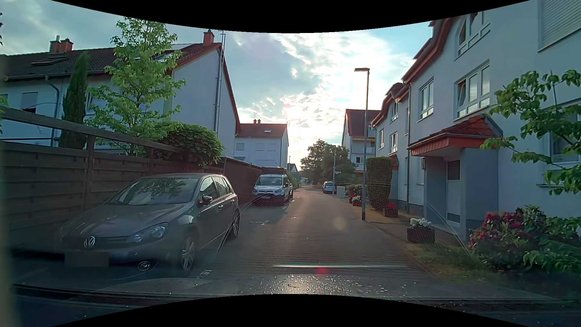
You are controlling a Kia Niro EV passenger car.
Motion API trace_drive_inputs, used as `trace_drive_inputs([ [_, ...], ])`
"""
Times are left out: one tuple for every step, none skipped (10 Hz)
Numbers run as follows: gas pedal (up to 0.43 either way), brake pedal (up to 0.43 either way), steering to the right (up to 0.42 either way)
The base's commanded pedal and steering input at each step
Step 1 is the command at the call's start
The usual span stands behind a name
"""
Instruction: Follow the waypoints while adhering to traffic rules and regulations
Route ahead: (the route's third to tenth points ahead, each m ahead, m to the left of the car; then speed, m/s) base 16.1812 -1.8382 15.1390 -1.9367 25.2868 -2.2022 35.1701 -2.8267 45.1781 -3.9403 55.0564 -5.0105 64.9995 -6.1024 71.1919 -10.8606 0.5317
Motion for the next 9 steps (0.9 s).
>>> trace_drive_inputs([
  [0.0, 0.171, 0.081],
  [0.0, 0.165, 0.076],
  [0.0, 0.159, 0.074],
  [0.0, 0.152, 0.072],
  [0.0, 0.146, 0.072],
  [0.0, 0.14, 0.072],
  [0.0, 0.134, 0.071],
  [0.0, 0.134, 0.07],
  [0.0, 0.134, 0.069],
])
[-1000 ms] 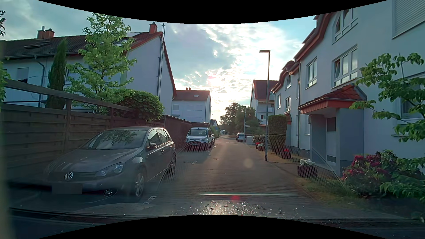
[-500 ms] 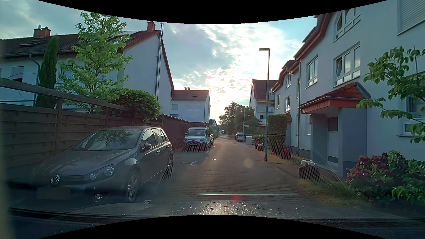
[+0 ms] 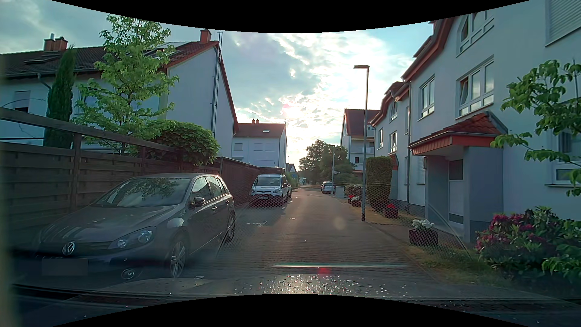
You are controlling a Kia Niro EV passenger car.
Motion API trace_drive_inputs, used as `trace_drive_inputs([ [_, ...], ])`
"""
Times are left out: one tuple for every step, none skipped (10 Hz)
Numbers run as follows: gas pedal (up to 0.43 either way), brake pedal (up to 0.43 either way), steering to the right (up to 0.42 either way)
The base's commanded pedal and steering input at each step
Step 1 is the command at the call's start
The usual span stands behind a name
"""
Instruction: Follow the waypoints while adhering to traffic rules and regulations
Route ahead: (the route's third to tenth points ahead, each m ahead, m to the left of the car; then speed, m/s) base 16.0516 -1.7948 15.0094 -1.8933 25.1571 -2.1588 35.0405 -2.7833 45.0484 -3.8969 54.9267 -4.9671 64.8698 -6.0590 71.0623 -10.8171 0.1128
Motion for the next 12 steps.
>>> trace_drive_inputs([
  [0.0, 0.128, 0.069],
  [0.0, 0.116, 0.069],
  [0.0, 0.116, 0.069],
  [0.0, 0.116, 0.069],
  [0.0, 0.11, 0.069],
  [0.0, 0.11, 0.068],
  [0.0, 0.098, 0.068],
  [0.0, 0.098, 0.068],
  [0.0, 0.098, 0.068],
  [0.0, 0.085, 0.068],
  [0.0, 0.0, 0.068],
  [0.0, 0.0, 0.067],
])
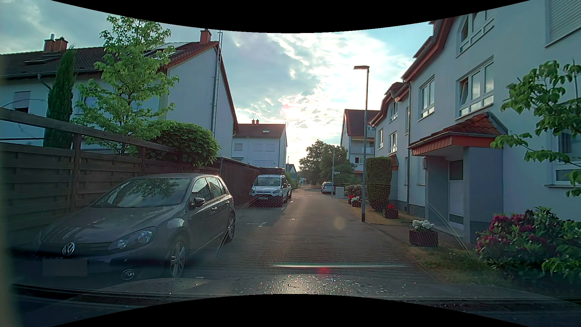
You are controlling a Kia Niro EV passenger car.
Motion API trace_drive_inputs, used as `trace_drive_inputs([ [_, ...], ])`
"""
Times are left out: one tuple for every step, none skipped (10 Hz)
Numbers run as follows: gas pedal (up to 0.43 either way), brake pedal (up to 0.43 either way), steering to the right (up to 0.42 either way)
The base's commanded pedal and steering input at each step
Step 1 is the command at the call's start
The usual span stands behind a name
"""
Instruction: Follow the waypoints while adhering to traffic rules and regulations
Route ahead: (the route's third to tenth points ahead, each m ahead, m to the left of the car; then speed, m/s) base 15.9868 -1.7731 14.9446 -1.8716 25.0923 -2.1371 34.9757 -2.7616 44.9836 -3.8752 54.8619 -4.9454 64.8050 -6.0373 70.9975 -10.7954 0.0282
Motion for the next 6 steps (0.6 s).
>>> trace_drive_inputs([
  [0.0, 0.0, 0.067],
  [0.0, 0.0, 0.065],
  [0.0, 0.0, 0.061],
  [0.0, 0.0, 0.055],
  [0.0, 0.0, 0.051],
  [0.0, 0.0, 0.051],
])
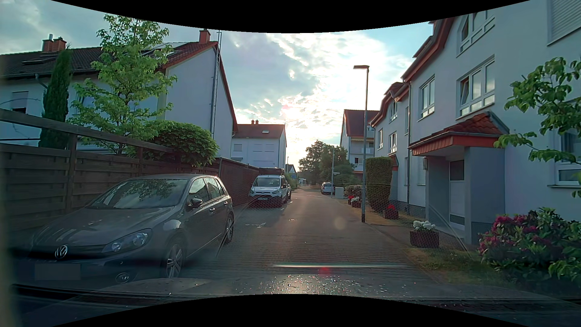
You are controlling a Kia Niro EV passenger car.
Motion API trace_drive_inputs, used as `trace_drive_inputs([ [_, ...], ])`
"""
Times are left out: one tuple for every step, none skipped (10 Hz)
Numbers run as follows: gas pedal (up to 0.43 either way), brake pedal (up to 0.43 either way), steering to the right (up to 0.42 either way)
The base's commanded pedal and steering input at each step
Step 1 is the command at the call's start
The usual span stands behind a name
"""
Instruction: Follow the waypoints while adhering to traffic rules and regulations
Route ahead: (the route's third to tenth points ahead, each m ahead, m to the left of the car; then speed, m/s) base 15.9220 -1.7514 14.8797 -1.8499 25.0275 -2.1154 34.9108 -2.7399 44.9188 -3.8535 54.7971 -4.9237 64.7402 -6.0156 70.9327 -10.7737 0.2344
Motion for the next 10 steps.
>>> trace_drive_inputs([
  [0.059, 0.0, 0.05],
  [0.067, 0.0, 0.044],
  [0.079, 0.0, 0.032],
  [0.087, 0.0, 0.027],
  [0.098, 0.0, 0.026],
  [0.098, 0.0, 0.024],
  [0.098, 0.0, 0.023],
  [0.098, 0.0, 0.021],
  [0.098, 0.0, 0.02],
  [0.098, 0.0, 0.019],
])
